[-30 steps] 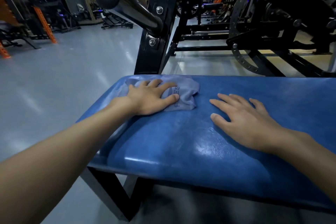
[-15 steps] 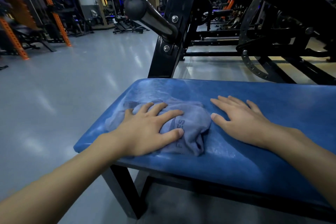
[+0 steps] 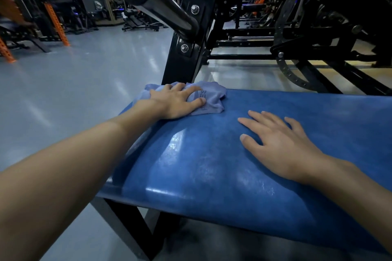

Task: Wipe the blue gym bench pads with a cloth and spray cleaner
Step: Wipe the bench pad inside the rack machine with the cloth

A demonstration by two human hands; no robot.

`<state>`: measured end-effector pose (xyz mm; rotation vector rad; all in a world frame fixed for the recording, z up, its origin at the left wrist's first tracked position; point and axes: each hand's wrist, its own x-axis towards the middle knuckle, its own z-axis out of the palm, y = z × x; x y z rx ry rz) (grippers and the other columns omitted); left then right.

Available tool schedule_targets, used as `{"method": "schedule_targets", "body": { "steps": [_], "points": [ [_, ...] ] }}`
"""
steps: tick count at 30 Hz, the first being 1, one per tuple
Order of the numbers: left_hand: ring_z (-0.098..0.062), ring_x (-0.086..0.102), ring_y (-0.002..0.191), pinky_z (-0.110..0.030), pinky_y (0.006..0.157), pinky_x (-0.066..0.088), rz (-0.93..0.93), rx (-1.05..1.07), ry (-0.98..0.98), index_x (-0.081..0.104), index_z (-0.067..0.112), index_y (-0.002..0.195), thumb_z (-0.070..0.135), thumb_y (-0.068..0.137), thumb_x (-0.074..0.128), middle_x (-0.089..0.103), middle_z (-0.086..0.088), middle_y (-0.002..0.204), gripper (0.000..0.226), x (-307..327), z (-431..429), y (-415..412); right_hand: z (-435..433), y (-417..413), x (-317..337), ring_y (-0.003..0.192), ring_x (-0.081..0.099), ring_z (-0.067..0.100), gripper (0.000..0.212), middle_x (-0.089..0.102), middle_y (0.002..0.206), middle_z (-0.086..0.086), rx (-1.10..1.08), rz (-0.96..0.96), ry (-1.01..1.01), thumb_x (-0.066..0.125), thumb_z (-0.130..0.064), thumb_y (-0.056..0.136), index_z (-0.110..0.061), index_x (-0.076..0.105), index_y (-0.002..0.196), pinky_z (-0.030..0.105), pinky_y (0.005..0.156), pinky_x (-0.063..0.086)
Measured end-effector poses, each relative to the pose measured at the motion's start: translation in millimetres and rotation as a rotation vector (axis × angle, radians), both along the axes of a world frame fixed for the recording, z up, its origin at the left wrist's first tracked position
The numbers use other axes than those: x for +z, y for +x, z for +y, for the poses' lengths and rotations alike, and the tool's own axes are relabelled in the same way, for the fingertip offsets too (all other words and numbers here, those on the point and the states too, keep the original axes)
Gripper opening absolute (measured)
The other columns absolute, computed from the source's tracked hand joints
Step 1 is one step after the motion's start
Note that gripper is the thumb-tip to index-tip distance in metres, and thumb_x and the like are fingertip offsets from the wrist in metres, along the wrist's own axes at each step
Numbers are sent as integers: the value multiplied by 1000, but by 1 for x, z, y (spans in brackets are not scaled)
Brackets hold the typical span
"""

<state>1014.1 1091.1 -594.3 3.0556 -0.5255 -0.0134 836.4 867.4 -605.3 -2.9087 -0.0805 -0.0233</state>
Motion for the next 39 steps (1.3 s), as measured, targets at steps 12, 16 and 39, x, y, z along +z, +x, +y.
{"method": "schedule_targets", "body": {
  "steps": [12,16,39],
  "points": [
    [-16,17,148,-52,112,25,-63,-107,21,11,66,141,87,73,2,20,19,159,72,-4,64,-165,3,-1,6,150,6,9,55,16,162,-14,-32,17,9,29,-55,97,-41,28,150,49,120,2],
    [-13,16,147,-50,112,25,-63,-106,10,10,67,140,86,74,2,20,22,158,69,-5,69,-176,9,5,14,150,9,12,53,23,161,-12,-27,-56,7,35,-50,97,-38,33,149,51,120,0],
    [-21,27,147,-63,108,28,-44,13,-34,20,65,137,89,72,8,35,13,153,71,-4,61,-60,21,19,-2,150,-3,9,59,5,164,-14,25,12,-41,18,-58,97,-41,16,153,49,120,-2]
  ]
}}
